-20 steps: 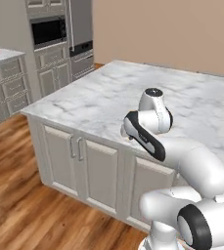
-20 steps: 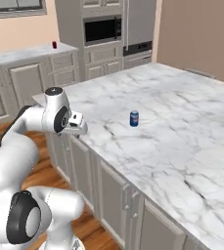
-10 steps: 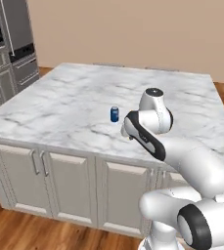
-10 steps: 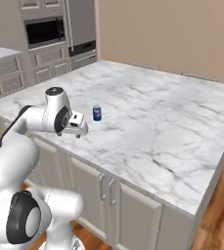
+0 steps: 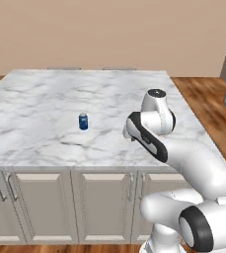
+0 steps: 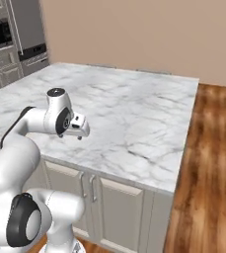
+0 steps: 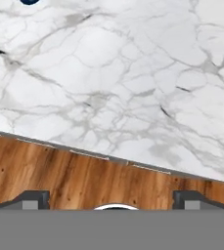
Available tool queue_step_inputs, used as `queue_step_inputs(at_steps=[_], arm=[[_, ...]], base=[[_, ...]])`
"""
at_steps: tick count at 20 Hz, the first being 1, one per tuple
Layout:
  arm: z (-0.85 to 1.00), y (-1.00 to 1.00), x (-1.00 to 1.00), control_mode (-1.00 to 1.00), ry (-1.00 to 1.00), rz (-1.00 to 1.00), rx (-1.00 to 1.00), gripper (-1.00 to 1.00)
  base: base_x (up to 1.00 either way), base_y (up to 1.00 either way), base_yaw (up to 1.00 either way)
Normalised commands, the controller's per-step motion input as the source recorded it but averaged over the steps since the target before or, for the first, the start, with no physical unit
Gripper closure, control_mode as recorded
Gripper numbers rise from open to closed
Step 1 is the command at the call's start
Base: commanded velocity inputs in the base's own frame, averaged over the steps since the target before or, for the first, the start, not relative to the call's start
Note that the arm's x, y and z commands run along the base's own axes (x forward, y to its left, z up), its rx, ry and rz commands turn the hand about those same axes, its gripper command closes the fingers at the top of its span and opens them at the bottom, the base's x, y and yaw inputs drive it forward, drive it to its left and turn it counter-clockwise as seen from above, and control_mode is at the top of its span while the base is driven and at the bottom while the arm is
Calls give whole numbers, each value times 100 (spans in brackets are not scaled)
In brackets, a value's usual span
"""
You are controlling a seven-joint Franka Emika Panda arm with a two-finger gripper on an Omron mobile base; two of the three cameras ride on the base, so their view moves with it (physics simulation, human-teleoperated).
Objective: Four empty soda cans are scattered around the kitchen. Gather all the cans and cluster them next to the stove for recycling.
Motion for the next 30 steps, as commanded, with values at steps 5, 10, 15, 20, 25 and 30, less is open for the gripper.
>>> queue_step_inputs(at_steps=[5, 10, 15, 20, 25, 30], arm=[[0, 0, 0, 100, 0, 0, 0, -100], [0, 0, 0, 100, 0, 0, 0, -100], [0, 0, 0, 100, 0, 0, 0, -100], [0, 0, 0, 100, 0, 0, 0, -100], [0, 0, 0, 100, 0, 0, 0, -100], [0, 0, 0, 100, 0, 0, 0, -100]], base=[[9, 53, -29], [0, 76, -18], [0, 88, -11], [13, 77, -12], [51, 22, -11], [38, 0, -3]])
